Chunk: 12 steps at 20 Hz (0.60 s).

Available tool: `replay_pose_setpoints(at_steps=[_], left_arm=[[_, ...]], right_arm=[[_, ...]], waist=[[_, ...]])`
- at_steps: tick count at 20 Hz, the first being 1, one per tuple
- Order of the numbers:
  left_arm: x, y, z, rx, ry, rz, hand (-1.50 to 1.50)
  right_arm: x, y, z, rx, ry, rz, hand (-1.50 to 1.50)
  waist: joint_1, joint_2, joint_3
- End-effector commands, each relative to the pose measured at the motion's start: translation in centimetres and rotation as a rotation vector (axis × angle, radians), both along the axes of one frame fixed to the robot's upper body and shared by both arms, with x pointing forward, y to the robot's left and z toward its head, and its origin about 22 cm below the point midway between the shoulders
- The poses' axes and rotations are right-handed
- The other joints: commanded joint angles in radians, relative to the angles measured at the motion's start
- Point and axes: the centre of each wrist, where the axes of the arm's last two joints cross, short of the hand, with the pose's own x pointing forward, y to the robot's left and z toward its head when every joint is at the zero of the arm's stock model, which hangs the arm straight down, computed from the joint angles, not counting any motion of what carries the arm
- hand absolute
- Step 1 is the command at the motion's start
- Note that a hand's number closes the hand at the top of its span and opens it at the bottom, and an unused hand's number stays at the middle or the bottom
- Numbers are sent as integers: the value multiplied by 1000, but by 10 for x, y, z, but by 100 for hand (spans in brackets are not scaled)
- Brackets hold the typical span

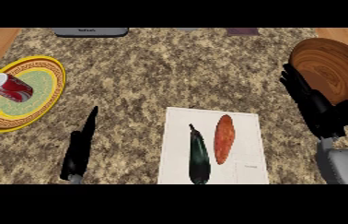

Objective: Pick the sweet potato from the placemat and place it in the bowl

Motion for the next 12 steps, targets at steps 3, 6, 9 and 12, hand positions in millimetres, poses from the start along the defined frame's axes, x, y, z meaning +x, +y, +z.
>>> replay_pose_setpoints(at_steps=[3, 6, 9, 12], left_arm=[[32, 1, 56, 53, -229, -31, 0], [54, 13, 103, 136, -447, -36, 0], [63, -3, 113, 103, -421, -55, 0], [66, 11, 127, 105, -409, -49, 0]], right_arm=[[12, 11, -6, 297, -86, 242, 150], [15, 22, -12, 508, -150, 440, 150], [5, -37, -46, 305, -151, -102, -150], [-16, -60, -65, 452, -290, 143, -150]], waist=[[25, 5, 13], [47, 3, 21], [26, 15, 14], [22, 9, 13]])
